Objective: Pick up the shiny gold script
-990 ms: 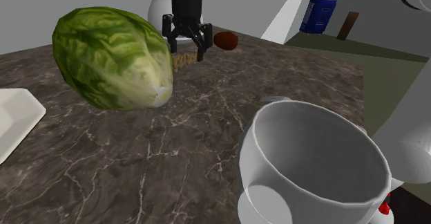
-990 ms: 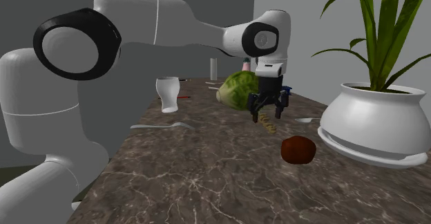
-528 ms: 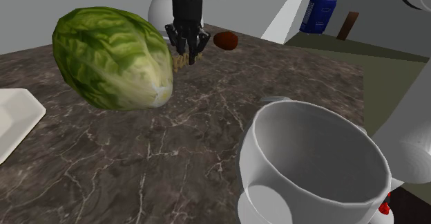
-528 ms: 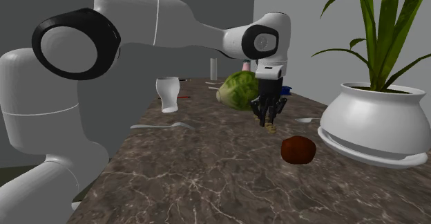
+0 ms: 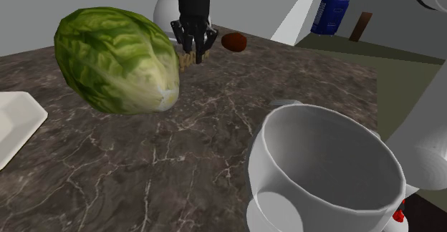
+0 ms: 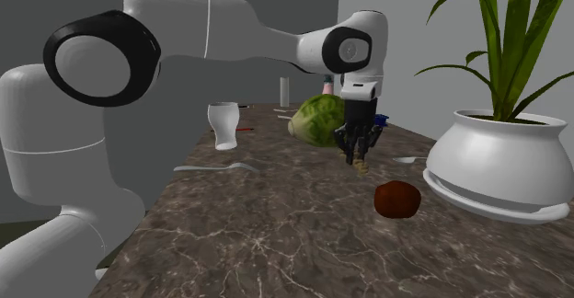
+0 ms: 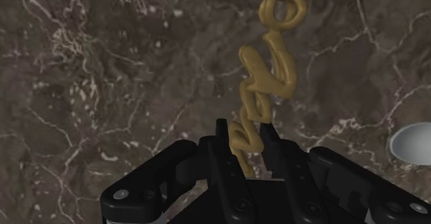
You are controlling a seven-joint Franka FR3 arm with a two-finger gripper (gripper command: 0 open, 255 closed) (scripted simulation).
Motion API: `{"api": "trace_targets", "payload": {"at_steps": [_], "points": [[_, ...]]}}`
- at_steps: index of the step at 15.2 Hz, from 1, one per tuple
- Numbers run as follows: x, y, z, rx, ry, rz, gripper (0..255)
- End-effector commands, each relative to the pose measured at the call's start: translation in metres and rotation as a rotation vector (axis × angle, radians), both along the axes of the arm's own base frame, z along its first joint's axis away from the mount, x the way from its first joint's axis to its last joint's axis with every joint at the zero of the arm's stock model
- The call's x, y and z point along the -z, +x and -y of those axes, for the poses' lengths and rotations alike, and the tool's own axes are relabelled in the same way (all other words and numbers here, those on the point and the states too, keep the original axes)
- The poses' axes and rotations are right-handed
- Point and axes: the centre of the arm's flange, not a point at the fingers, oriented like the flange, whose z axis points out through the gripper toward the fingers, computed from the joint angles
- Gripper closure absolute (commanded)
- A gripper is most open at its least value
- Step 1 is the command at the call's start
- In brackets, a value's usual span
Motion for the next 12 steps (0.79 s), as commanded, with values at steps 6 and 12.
{"api": "trace_targets", "payload": {"at_steps": [6,12], "points": [[-0.036,0.0,0.0,0.0,0.0,0.0,255],[-0.068,0.0,0.0,0.0,0.0,0.0,255]]}}
